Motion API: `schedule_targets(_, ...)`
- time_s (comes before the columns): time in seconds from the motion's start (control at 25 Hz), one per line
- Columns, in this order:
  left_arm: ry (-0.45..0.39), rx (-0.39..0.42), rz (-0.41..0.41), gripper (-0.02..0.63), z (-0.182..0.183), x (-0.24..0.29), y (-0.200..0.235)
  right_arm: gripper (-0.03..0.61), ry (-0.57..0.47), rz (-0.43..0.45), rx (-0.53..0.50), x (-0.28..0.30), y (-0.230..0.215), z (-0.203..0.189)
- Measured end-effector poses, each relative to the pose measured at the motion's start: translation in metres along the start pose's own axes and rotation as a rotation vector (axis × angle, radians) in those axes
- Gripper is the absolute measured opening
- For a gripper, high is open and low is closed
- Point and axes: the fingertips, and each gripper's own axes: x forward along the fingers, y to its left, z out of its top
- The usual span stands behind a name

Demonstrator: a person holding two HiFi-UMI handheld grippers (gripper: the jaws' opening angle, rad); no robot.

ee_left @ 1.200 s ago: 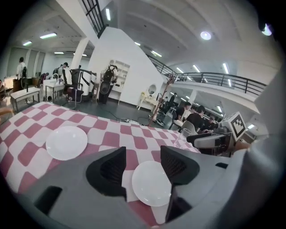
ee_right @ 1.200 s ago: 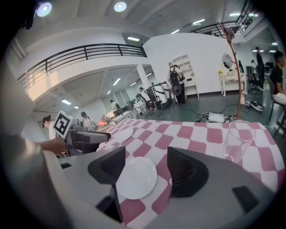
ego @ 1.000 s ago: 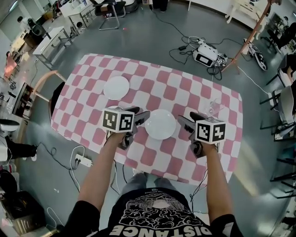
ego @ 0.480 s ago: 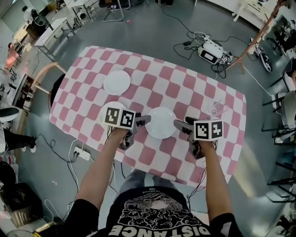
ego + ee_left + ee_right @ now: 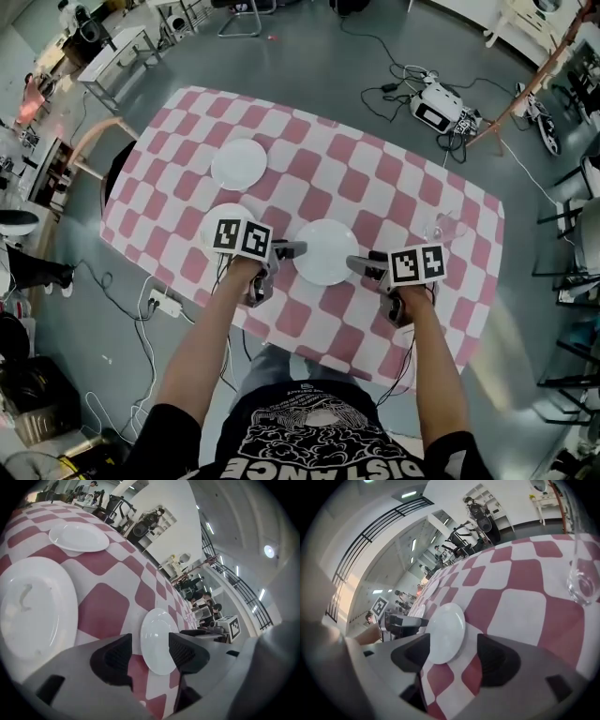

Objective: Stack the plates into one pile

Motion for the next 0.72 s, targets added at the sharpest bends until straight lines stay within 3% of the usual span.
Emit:
schedule_targets(0.16, -0.014, -0.043, 0.003, 0.239, 0.001, 0.001, 0.002, 0.311, 0.025, 0.022, 0.007, 0.001, -0.002, -0.001)
schedule_targets(0.72, -0.039, -0.063, 0.009, 0.212, -0.006, 0.004, -0.003, 0.268, 0.043, 0.108, 0.077, 0.014, 0.009, 0.003)
